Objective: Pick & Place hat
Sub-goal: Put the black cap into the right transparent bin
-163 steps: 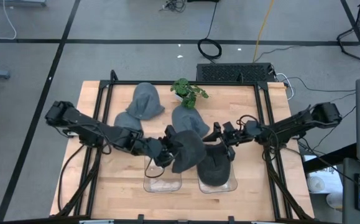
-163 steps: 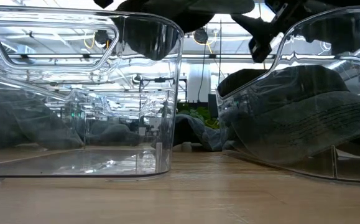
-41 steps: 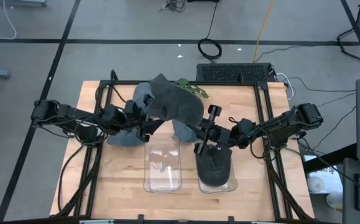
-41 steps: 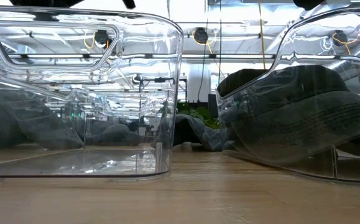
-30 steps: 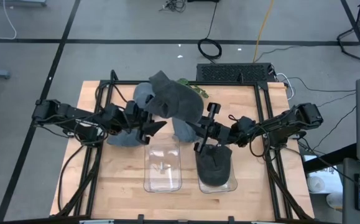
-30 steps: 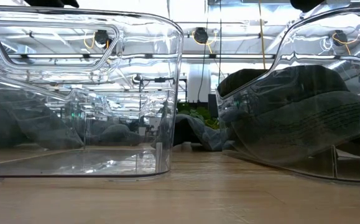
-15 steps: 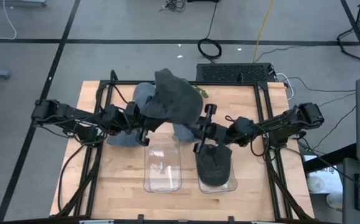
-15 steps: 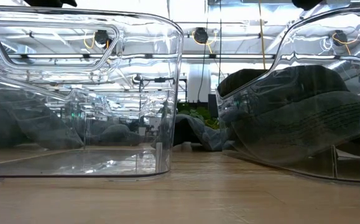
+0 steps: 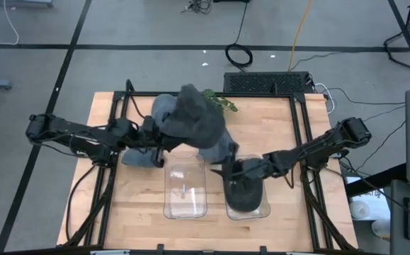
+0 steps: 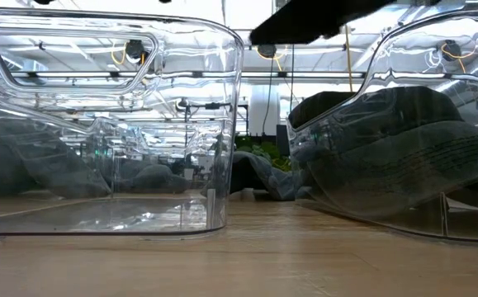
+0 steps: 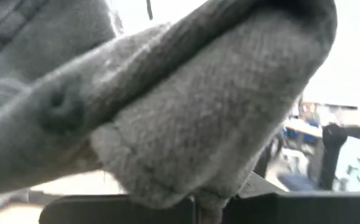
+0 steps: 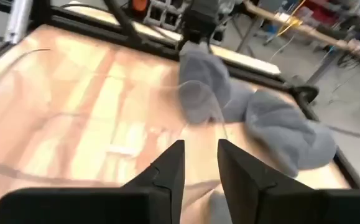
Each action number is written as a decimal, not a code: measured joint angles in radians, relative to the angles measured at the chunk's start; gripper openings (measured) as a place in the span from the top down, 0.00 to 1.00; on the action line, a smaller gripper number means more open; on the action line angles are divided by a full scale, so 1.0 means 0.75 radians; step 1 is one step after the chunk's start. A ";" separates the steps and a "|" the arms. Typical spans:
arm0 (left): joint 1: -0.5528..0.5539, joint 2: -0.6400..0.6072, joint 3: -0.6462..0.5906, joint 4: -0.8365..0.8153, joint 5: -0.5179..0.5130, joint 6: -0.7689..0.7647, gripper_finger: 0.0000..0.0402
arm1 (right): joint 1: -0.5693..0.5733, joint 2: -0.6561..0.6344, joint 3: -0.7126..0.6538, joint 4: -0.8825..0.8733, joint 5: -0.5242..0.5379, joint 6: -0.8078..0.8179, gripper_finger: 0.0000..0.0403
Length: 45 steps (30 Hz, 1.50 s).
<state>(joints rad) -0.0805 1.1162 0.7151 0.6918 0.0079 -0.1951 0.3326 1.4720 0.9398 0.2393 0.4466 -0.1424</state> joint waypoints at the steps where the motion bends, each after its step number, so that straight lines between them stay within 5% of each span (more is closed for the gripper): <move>1: -0.005 0.001 0.000 -0.047 0.005 -0.021 0.98 | 0.016 -0.025 0.000 -0.038 0.003 0.020 0.79; 8: -0.073 0.025 -0.001 -0.317 0.144 -0.074 0.98 | 0.079 -0.205 0.003 -0.293 0.002 0.117 0.80; 14: -0.167 0.080 -0.001 -0.340 0.278 0.008 0.98 | 0.083 -0.348 0.003 -0.494 -0.001 0.239 0.81; 24: -0.255 0.224 0.000 -0.270 0.357 0.097 0.98 | 0.061 -0.387 0.003 -0.494 0.002 0.139 0.81; 30: -0.275 0.372 0.104 -0.296 0.363 0.057 0.98 | -0.107 -0.410 0.052 -0.479 -0.012 0.171 0.81; 33: -0.290 0.456 0.183 -0.385 0.383 0.088 0.98 | -0.216 -0.416 0.163 -0.614 -0.166 0.188 0.78; 41: -0.299 0.619 0.460 -0.809 0.416 0.148 0.98 | -0.412 -0.359 0.436 -0.915 -0.923 0.393 0.58; 45: -0.304 0.673 0.617 -0.970 0.407 0.205 0.98 | -0.409 -0.268 0.492 -0.926 -1.063 0.439 0.45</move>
<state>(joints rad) -0.3082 1.6206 1.1777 -0.0359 0.3130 -0.0415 0.0256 1.2710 1.3085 -0.4549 -0.3503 0.1867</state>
